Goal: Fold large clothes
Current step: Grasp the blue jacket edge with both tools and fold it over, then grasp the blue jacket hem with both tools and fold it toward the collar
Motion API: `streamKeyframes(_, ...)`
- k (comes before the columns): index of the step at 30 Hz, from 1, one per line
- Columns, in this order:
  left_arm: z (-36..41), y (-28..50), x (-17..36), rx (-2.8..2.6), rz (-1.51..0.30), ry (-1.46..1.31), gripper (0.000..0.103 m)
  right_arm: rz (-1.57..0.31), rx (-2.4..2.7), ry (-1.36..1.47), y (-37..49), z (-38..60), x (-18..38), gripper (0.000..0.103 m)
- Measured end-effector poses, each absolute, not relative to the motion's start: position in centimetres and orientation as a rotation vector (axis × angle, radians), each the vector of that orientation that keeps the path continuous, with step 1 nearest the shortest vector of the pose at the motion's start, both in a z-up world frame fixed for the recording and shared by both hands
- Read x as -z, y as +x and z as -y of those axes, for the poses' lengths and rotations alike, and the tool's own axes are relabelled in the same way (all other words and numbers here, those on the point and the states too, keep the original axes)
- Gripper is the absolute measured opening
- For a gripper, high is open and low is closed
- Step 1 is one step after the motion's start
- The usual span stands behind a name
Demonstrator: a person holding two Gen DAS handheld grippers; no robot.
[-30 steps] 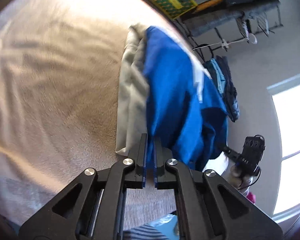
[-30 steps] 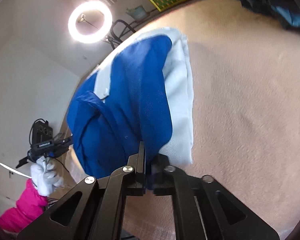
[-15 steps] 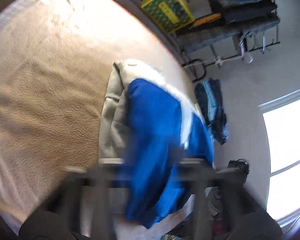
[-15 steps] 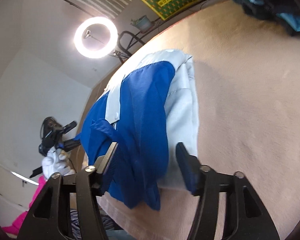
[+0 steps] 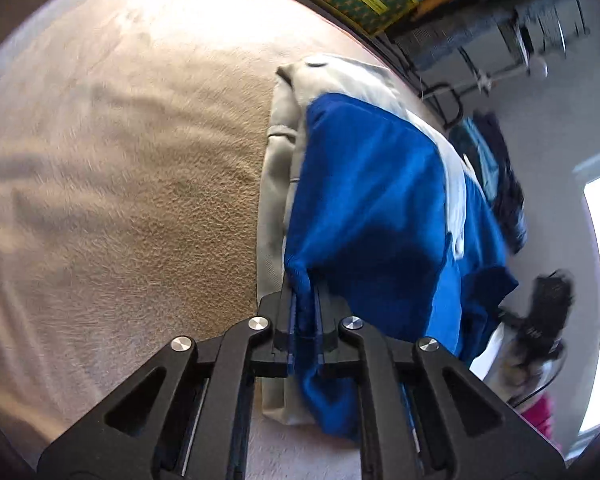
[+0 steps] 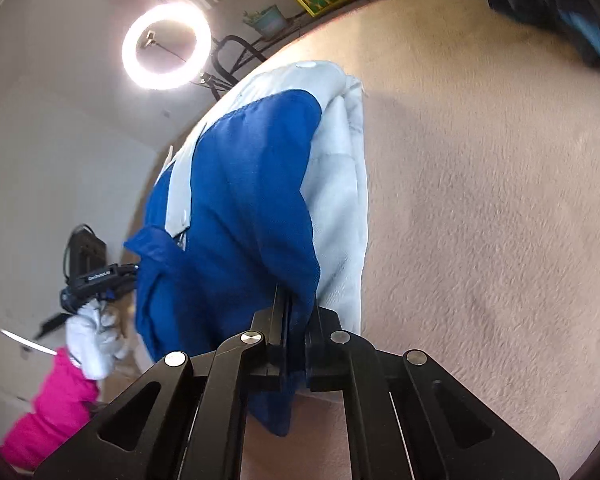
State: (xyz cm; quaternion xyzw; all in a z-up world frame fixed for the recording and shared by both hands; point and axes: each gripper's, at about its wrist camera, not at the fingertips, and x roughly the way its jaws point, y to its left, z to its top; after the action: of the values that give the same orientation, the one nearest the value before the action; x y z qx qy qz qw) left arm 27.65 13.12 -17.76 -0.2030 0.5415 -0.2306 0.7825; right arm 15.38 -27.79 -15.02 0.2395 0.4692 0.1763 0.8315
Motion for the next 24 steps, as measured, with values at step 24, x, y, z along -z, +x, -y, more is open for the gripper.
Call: streamKeyframes(24,-3.1,34.8,12.6,0.425,-0.955,-0.056,0.017,-0.882,-0.244,-0.057,25.5,18.6,12.2,0.017)
